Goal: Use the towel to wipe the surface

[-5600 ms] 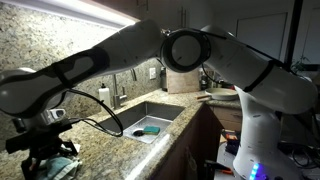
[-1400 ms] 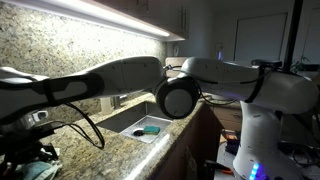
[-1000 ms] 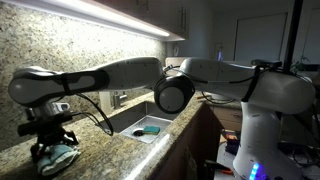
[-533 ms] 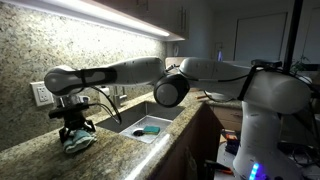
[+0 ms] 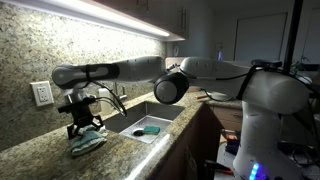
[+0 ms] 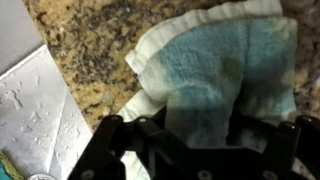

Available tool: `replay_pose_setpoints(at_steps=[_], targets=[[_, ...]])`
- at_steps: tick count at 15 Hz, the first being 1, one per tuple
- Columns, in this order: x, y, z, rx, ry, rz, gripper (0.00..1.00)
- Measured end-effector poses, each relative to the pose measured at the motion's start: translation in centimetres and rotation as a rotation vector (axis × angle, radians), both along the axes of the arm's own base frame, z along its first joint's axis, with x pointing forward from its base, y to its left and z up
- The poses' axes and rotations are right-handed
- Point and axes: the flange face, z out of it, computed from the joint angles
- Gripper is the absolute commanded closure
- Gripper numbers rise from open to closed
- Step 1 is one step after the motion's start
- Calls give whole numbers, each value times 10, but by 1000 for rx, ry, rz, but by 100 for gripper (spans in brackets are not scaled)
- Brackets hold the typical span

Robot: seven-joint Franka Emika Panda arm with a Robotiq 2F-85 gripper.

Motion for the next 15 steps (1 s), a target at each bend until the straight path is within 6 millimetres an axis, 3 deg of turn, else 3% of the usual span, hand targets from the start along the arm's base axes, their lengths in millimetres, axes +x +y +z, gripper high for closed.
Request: replay_pose_setpoints(at_steps=[3, 5, 9, 15], targets=[[-19, 10, 11, 42, 112, 76, 5], [-33, 18, 23, 53, 185, 123, 0], [-60, 33, 44, 48, 317, 190, 0], [-99, 79, 45, 88, 471, 300, 0]])
